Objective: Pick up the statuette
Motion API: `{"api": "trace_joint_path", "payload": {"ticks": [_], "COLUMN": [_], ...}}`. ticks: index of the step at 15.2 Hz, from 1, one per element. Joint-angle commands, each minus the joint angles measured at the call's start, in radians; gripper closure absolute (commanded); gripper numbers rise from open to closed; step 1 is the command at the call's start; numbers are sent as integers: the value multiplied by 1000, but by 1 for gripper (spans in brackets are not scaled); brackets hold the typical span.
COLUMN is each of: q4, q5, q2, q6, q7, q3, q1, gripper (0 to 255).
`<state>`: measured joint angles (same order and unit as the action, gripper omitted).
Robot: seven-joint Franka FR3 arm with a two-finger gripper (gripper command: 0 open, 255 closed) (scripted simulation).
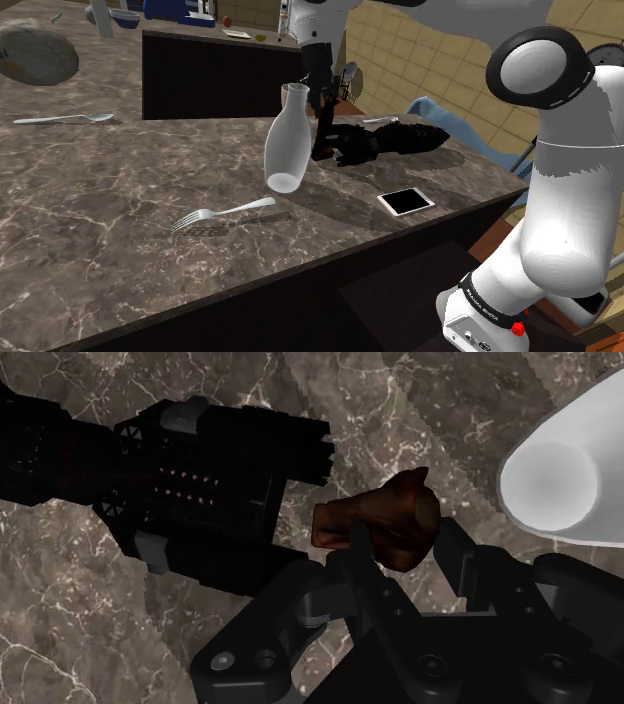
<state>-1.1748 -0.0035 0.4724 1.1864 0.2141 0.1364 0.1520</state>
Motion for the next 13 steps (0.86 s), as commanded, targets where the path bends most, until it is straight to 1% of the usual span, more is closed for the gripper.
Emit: {"api": "trace_joint_path", "payload": {"ticks": [1, 7, 11, 13], "q4": [50, 196, 331, 336], "q5": [-1, -4, -7, -8], "q2": [15, 54, 102, 104], "q6": [-36, -142, -229, -232], "q7": [3, 8, 12, 12], "q3": [0, 1, 1, 1], "q1": [3, 10, 19, 19], "gripper": [255, 255, 255, 255]}}
